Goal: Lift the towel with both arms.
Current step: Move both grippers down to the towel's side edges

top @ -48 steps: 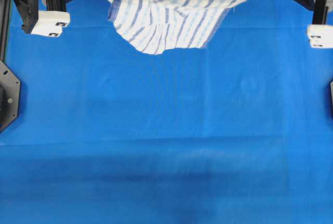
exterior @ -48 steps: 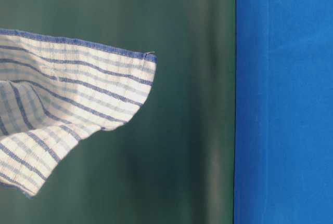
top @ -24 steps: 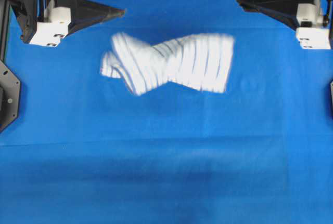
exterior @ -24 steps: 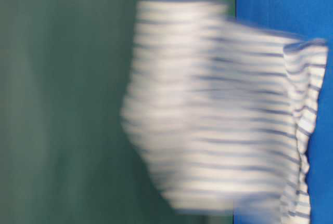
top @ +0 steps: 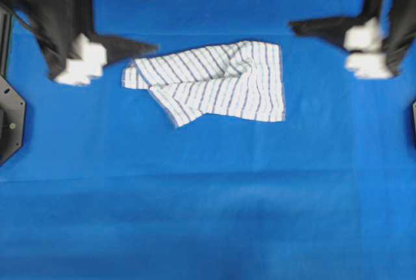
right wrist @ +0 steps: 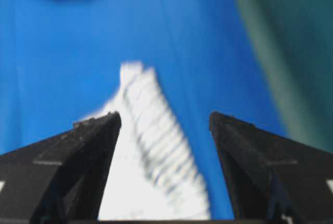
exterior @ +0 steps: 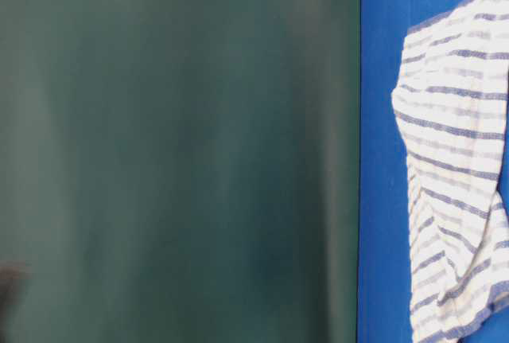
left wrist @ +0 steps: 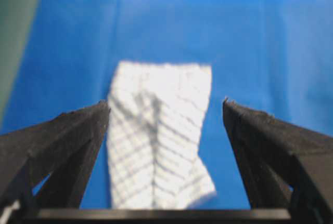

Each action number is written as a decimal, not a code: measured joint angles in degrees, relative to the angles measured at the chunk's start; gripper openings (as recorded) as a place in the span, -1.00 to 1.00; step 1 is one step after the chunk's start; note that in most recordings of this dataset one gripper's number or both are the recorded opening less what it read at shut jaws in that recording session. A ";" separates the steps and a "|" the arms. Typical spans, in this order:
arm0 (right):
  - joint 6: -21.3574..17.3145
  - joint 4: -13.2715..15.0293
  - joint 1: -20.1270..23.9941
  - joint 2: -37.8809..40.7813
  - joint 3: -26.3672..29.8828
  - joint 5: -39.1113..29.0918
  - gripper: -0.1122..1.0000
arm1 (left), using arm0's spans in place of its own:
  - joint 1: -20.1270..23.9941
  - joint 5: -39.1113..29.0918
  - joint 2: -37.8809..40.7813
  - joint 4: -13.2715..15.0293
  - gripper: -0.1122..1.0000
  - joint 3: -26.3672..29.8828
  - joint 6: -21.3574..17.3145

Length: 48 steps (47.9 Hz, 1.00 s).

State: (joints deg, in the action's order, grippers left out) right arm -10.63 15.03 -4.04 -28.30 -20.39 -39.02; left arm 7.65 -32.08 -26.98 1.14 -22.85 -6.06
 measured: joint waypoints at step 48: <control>-8.88 -0.79 2.02 27.42 -19.78 27.77 0.42 | -1.49 38.85 21.97 0.00 0.88 -30.15 -0.09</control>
State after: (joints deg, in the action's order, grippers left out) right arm -19.51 14.24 -2.02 -0.88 -40.17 -11.25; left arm 6.15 6.77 -5.01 1.14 -53.00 -6.15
